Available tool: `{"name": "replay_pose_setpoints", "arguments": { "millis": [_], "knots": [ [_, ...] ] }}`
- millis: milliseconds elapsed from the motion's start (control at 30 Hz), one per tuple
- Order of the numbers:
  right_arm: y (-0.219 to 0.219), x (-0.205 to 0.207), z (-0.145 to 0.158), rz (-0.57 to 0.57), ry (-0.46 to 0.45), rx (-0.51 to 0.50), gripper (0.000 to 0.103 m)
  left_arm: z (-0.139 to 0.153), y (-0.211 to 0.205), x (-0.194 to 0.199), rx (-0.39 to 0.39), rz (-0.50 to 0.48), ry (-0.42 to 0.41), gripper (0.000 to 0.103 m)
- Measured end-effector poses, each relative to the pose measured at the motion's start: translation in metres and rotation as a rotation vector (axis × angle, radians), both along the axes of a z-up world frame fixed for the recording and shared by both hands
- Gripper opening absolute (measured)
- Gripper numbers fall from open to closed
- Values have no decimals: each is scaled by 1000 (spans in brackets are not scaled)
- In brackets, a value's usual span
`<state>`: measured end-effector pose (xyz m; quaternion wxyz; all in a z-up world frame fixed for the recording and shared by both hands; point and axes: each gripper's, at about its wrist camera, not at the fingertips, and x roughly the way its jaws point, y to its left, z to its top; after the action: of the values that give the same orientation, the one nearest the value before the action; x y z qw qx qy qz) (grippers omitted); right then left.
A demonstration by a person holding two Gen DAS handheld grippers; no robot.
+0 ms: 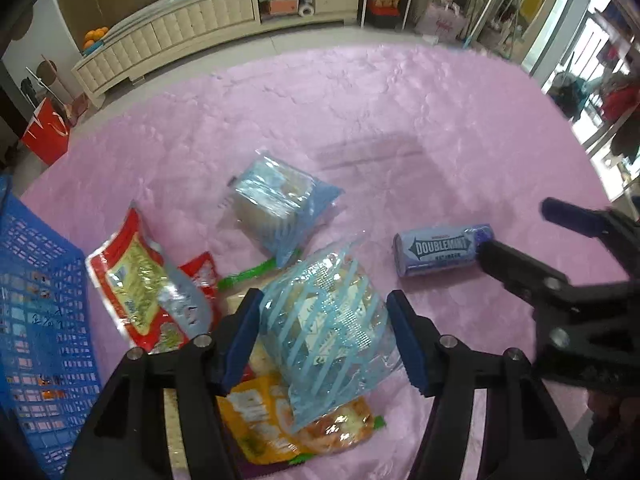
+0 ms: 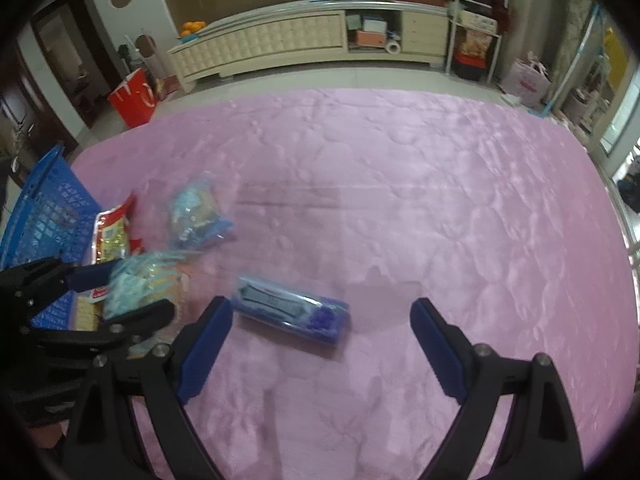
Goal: Organize snacks
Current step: 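Grasp the striped clear bun bag with the left gripper while the right gripper grasps another bun bag, then carry both bun bags over the blue basket and release them inside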
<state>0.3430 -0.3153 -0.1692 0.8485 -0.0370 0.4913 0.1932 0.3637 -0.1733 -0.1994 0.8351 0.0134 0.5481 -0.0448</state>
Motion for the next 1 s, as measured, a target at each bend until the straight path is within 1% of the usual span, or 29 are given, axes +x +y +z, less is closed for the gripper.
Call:
{"name": "replay_pose_setpoints", "arguments": {
  "millis": [67,133,233,367,467,600,700,800,833,900,1000],
  "knots": [
    [10,2,2,26,-1,5,93,11,13,-6,-19,20,-30,61],
    [20,4,3,55,-8,12,93,21,23,-8,-15,37,-57,61],
    [40,8,5,107,-24,11,93,32,40,-9,22,48,-104,61],
    [67,14,4,176,-43,4,93,34,63,-6,58,76,-124,61],
    [86,20,0,224,-38,13,93,34,74,-8,91,83,-142,61],
    [110,31,-14,265,-7,-19,93,28,83,-8,105,95,-133,61],
    [119,37,-22,274,-11,-40,93,25,88,-7,115,99,-120,61],
    [122,47,-33,278,18,-17,92,21,90,-3,149,86,-116,61],
    [123,49,-36,283,26,-15,90,20,91,-3,154,80,-116,61],
    [129,52,-43,300,37,-38,72,20,90,-1,157,76,-115,61],
    [132,49,-45,323,5,-49,70,17,92,1,171,79,-110,61]
  ]
}}
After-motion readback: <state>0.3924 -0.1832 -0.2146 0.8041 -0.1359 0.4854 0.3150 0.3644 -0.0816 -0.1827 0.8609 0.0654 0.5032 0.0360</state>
